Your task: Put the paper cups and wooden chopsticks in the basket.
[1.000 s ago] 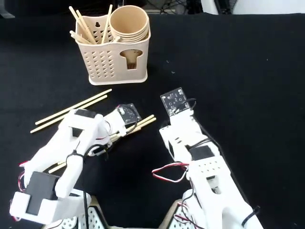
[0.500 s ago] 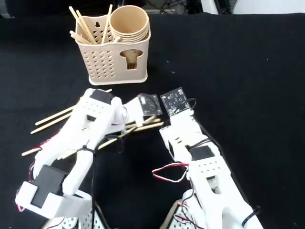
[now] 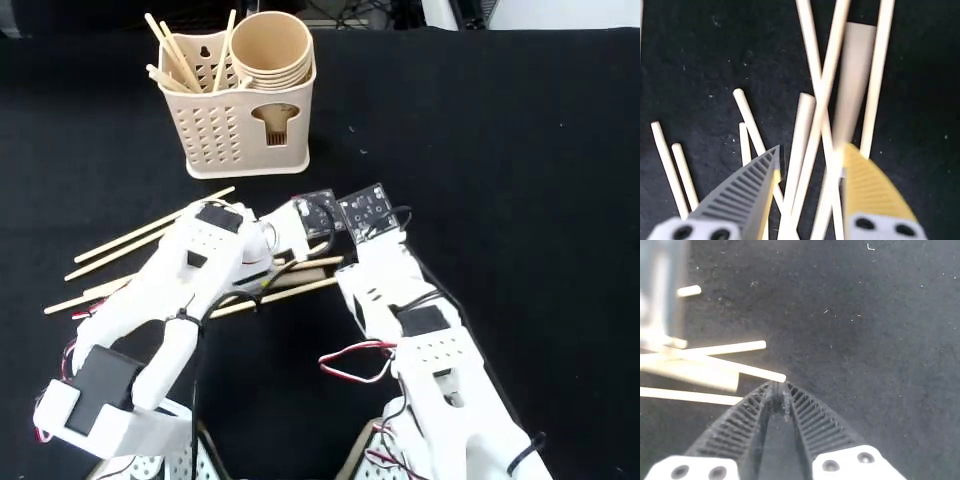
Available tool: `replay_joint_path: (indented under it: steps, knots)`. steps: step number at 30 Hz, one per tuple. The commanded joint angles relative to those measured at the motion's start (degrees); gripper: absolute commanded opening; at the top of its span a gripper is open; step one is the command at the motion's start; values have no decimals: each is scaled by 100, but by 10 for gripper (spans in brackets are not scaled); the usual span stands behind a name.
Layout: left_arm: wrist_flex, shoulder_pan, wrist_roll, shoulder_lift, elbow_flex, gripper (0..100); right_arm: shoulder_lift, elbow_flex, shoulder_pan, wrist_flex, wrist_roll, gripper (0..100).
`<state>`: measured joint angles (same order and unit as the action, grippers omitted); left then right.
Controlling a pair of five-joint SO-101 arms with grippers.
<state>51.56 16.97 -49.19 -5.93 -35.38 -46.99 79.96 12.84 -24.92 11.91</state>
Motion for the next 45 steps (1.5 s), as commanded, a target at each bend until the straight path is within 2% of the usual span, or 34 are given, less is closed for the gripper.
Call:
replay_joint_path:
  steps: [1, 6, 10, 15, 22, 27, 31, 33, 42, 45]
  knots:
    - [88, -127, 70, -97, 92, 219, 4, -13, 44, 132, 18, 15]
    - [897, -593, 18, -105, 198, 212, 4, -13, 35, 132, 9, 15]
    - [879, -963, -53, -105, -110, 212, 4, -13, 35, 132, 9, 15]
    - [870, -980, -220, -105, -549, 172, 4, -22, 35, 141, 9, 15]
    - [-246, -954, -176, -97, -1367, 153, 4, -22, 44, 141, 9, 15]
    - [-264, -901, 149, -105, -1349, 141, 4, -22, 44, 141, 9, 15]
    - [-264, -840, 167, -281, -1358, 21, 4, -22, 44, 141, 18, 15]
    - [-246, -778, 176, -466, -1411, 49, 4, -22, 44, 141, 18, 15]
    - [1134, -435, 167, -1943, -1358, 30, 40, -4, 44, 255, 18, 15]
    - [1292, -505, 149, -2470, -1420, 30, 40, -4, 44, 255, 18, 15]
